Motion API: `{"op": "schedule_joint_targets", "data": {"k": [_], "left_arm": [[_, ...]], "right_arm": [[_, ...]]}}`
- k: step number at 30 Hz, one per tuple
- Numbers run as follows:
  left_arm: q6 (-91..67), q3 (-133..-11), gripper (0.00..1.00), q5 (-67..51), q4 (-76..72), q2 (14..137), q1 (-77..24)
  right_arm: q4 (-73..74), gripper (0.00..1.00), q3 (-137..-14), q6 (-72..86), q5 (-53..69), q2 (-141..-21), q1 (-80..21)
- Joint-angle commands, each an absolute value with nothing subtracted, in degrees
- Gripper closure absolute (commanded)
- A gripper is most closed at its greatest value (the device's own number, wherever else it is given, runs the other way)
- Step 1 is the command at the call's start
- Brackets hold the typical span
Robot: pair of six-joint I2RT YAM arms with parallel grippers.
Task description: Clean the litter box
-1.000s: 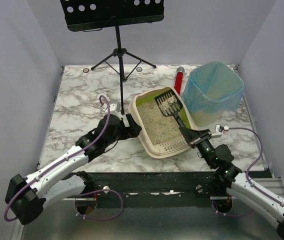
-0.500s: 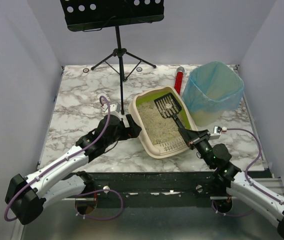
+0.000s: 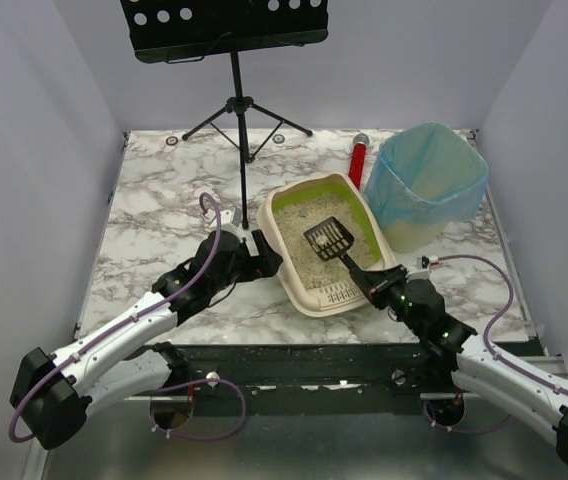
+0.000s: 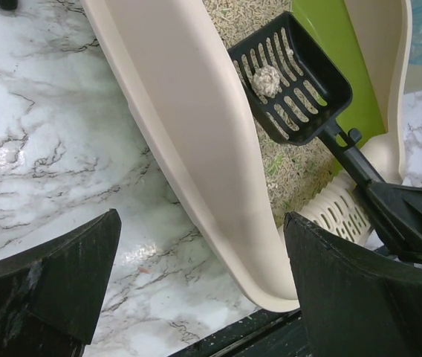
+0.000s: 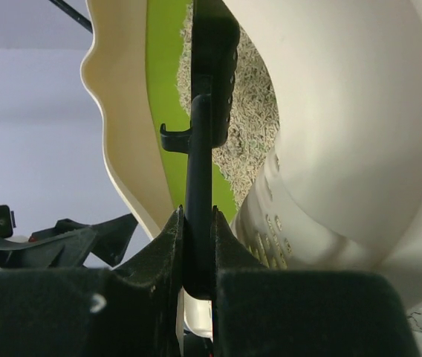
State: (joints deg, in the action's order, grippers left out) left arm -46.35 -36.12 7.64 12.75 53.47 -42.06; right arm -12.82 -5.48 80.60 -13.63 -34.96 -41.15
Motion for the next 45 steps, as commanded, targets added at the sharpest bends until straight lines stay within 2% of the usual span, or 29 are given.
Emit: {"op": "schedule_joint_targets", "data": {"k": [1, 4, 7, 11, 17, 23, 28, 33, 45], "left_arm": [[-46.3, -36.3, 0.01, 7.5, 13.6, 52.8, -41.9], [-46.3, -35.4, 0.01, 7.9, 13.3, 51.9, -41.9], [-46.3, -35.6, 0.01, 8.0, 13.3, 51.3, -41.9], [-46.2, -35.3, 0.01, 7.9, 13.5, 50.8, -42.0], [-46.3, -35.5, 0.01, 7.6, 13.3, 50.4, -41.9], [-46.7, -36.1, 0.01, 7.5, 14.1, 50.4, -41.9], [-47.0, -36.1, 0.01, 7.4, 14.2, 50.1, -42.0], [-47.0, -36.4, 0.01, 7.1, 14.1, 50.8, -41.9], [-47.4, -36.7, 0.01, 6.7, 13.0, 52.1, -41.9]], "right_arm": [[-13.7, 0.99, -5.0, 80.0, -15.0, -33.2, -41.0], [-17.0, 0.99, -6.0, 74.9, -10.6, -32.6, -41.0], [-12.5, 0.99, -9.0, 73.2, -12.3, -30.5, -41.0], [-17.3, 0.99, -7.6, 68.8, -10.8, -26.0, -41.0], [-4.2, 0.99, -14.2, 72.3, -14.8, -21.8, -41.0], [12.6, 0.99, -29.7, 73.1, -19.0, -27.0, -41.0], [23.1, 0.99, -41.2, 73.4, -20.1, -36.0, -41.0], [24.0, 0.99, -46.7, 75.0, -22.2, -38.3, -41.0], [24.3, 0.99, -51.9, 73.4, -29.4, -34.3, -41.0]]}}
